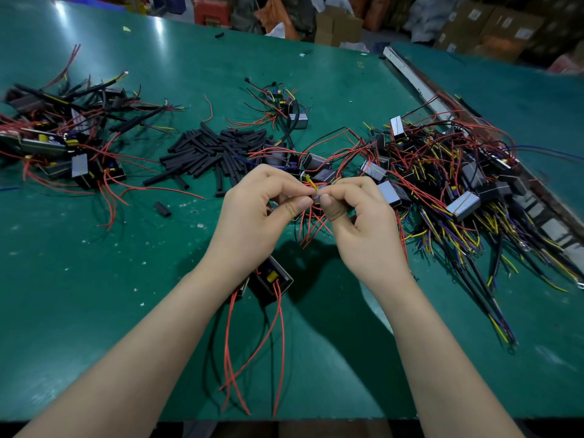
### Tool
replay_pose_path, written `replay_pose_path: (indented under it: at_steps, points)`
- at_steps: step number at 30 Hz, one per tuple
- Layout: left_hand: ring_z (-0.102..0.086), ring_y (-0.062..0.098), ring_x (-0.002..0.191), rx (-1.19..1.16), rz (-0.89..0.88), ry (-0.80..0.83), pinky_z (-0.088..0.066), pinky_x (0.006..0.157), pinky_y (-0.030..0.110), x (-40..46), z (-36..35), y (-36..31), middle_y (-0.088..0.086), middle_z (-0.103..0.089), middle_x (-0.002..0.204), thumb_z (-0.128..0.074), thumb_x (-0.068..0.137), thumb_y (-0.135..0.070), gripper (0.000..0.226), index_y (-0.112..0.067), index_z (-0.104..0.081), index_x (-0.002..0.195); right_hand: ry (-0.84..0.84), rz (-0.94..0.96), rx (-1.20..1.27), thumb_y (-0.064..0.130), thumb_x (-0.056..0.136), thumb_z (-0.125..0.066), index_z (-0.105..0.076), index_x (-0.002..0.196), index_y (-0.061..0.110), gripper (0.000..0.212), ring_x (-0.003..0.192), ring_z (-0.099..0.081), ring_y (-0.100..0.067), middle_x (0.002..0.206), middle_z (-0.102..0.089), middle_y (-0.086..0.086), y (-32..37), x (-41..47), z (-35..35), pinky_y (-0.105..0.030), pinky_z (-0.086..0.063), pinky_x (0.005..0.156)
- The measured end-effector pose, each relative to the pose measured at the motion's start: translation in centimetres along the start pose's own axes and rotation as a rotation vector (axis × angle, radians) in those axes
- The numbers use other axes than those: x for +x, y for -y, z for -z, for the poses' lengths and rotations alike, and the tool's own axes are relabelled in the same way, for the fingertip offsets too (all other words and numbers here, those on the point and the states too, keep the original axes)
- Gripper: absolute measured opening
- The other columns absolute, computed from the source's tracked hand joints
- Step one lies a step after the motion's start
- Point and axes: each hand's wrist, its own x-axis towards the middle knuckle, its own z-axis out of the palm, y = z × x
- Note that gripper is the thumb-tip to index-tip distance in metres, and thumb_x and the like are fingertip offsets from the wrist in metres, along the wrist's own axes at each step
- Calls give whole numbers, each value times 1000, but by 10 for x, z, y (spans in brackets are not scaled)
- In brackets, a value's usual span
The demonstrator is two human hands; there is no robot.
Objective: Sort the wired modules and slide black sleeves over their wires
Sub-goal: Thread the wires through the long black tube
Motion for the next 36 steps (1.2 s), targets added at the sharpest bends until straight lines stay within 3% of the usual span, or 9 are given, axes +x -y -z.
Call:
replay_pose_path:
  at_steps: [4,8,18,22,25,29,36]
  points:
    - [-55,-2,81,-21,-15,-3,-41,75,11,0,0,2,-1,-59,89,-68,82,-5,19,-18,-67,95,18,-17,13,9,95,-56,-71,94,5,15,90,-54,-15,94,-53,1,1,-1,0,-16,-40,83]
    - [-55,-1,83,20,-31,-7,-39,74,9,-1,-1,3,2,-59,90,-68,82,-3,14,-13,-70,92,31,-37,16,9,96,-56,-71,93,5,15,88,-53,-13,93,-54,1,3,0,1,-14,-39,82]
    - [-51,-7,81,76,-94,-11,-33,71,3,0,1,2,8,-61,89,-68,81,1,10,-5,-72,87,56,-64,44,11,97,-55,-69,92,9,15,86,-52,-13,91,-53,3,3,0,0,-21,-41,81]
    - [-53,4,77,99,-120,-5,-34,72,4,0,1,3,8,-61,88,-68,82,0,5,-3,-71,86,26,-58,32,10,96,-56,-69,91,9,14,90,-56,-18,94,-58,-2,2,-1,0,-27,-43,83]
    - [-55,12,82,182,-177,15,-42,76,14,-1,1,6,8,-60,89,-68,84,-5,6,-1,-71,86,6,-26,-17,9,95,-57,-69,90,6,13,89,-57,-23,94,-59,-6,0,-1,0,-37,-45,83]
    - [-52,11,78,245,-208,17,-45,76,25,-3,0,8,6,-60,89,-67,86,-11,9,-4,-71,86,-51,79,-147,13,94,-56,-71,92,7,16,92,-58,-31,94,-57,-4,-3,-2,-1,-53,-47,74]
    - [-59,30,80,353,-216,52,-49,72,42,-5,1,6,9,-62,89,-59,86,-19,19,-4,-70,85,-68,164,-240,12,90,-56,-72,90,6,17,87,-58,-37,93,-60,-11,-5,-3,-3,-53,-47,70]
